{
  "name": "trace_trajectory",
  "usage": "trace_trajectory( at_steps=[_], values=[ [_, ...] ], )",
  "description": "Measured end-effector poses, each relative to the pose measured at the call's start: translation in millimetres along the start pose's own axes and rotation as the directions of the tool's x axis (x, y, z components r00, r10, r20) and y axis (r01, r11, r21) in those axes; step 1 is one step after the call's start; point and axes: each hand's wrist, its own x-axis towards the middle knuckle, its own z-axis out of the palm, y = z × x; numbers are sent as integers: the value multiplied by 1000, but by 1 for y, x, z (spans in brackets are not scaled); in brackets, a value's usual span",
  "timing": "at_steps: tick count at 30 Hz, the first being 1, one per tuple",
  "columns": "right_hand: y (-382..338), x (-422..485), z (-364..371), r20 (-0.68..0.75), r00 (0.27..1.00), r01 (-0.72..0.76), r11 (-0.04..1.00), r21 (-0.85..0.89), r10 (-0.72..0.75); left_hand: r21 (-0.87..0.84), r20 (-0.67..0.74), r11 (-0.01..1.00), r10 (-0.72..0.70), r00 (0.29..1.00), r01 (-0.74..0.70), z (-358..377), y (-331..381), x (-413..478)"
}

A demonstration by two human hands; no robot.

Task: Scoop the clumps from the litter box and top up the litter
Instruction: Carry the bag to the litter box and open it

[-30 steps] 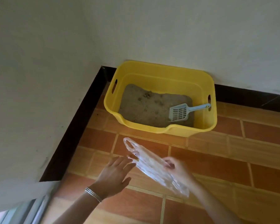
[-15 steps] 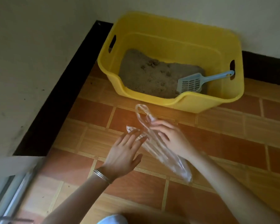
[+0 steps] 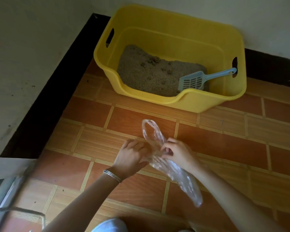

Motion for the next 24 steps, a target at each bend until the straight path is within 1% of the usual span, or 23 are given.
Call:
trace_trajectory(
  at_steps=[2, 3, 5, 7, 9, 11, 12, 13, 14, 15, 16, 17, 21, 22, 24],
  values=[
    [4, -8, -4, -65, 997, 33, 999, 25, -32, -50, -69, 998, 37, 997, -40, -5, 1, -2],
    [4, -12, -6, -117, 991, 58, 998, -6, -58, -84, -107, 995, 52, 993, -61, -10, 2, -3],
    [5, -21, -14, -217, 966, 110, 982, -154, -142, -116, -175, 990, 63, 983, -84, -22, 3, -3],
    [8, -29, -25, -252, 944, 146, 954, -262, -214, -134, -240, 985, 73, 968, -108, -37, 3, -1],
    [16, -37, -36, -285, 930, 155, 949, -276, -235, -227, -280, 966, 58, 958, -124, -54, 5, 0],
    [22, -44, -45, -332, 905, 174, 944, -279, -265, -366, -291, 923, 3, 957, -114, -69, 11, 0],
    [22, -47, -50, -352, 887, 193, 933, -305, -298, -448, -279, 890, -51, 959, -83, -74, 16, 0],
    [20, -50, -54, -364, 867, 213, 914, -346, -340, -552, -240, 834, -128, 962, -27, -79, 20, 0],
    [16, -53, -58, -372, 844, 235, 889, -392, -387, -675, -173, 737, -210, 962, 40, -84, 25, 1],
    [11, -55, -62, -378, 820, 257, 866, -428, -430, -788, -97, 609, -266, 959, 90, -89, 30, 3],
    [7, -56, -65, -383, 798, 280, 849, -449, -466, -857, -46, 502, -293, 955, 112, -93, 34, 5],
    [1, -57, -68, -381, 780, 307, 834, -458, -497, -882, -43, 458, -302, 952, 105, -95, 37, 7],
    [-12, -54, -71, -335, 719, 452, 776, -440, -609, -871, -78, 487, -269, 960, 65, -98, 39, 10],
    [-13, -55, -69, -330, 706, 481, 766, -426, -626, -870, -65, 487, -256, 964, 70, -99, 38, 10],
    [-13, -55, -68, -334, 685, 500, 751, -431, -648, -869, 11, 480, -227, 974, 122, -102, 35, 8]
  ],
)
